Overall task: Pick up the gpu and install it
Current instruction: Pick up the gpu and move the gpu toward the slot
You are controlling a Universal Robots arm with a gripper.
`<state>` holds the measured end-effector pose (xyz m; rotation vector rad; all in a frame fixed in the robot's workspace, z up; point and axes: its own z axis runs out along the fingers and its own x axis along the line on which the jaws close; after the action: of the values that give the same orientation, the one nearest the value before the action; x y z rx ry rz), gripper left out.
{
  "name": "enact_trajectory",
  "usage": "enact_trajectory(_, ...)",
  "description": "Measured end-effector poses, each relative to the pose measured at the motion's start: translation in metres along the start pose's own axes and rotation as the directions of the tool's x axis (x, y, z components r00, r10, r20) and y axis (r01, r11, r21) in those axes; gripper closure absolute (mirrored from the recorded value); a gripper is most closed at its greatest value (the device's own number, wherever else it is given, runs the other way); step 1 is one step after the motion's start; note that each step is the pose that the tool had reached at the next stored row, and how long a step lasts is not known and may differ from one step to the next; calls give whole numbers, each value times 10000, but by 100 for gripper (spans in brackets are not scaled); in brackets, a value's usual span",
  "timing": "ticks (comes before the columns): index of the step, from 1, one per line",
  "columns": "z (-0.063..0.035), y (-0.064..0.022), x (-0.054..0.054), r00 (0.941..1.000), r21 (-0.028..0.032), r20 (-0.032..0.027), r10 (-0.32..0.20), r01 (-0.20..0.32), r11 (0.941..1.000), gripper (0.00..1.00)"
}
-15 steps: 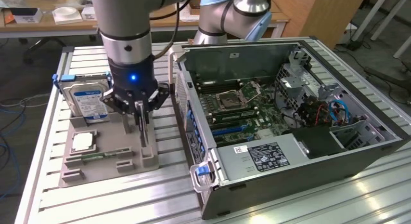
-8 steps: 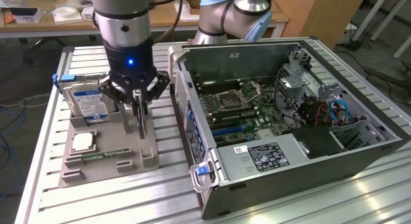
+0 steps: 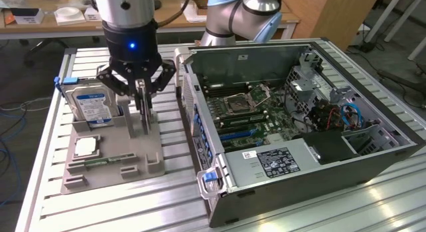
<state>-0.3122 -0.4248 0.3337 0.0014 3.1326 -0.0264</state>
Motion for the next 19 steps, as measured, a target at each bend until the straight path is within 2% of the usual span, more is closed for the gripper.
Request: enact_trajectory(19,-847,-14,-8,10000,5,0,7,-7,10000,73)
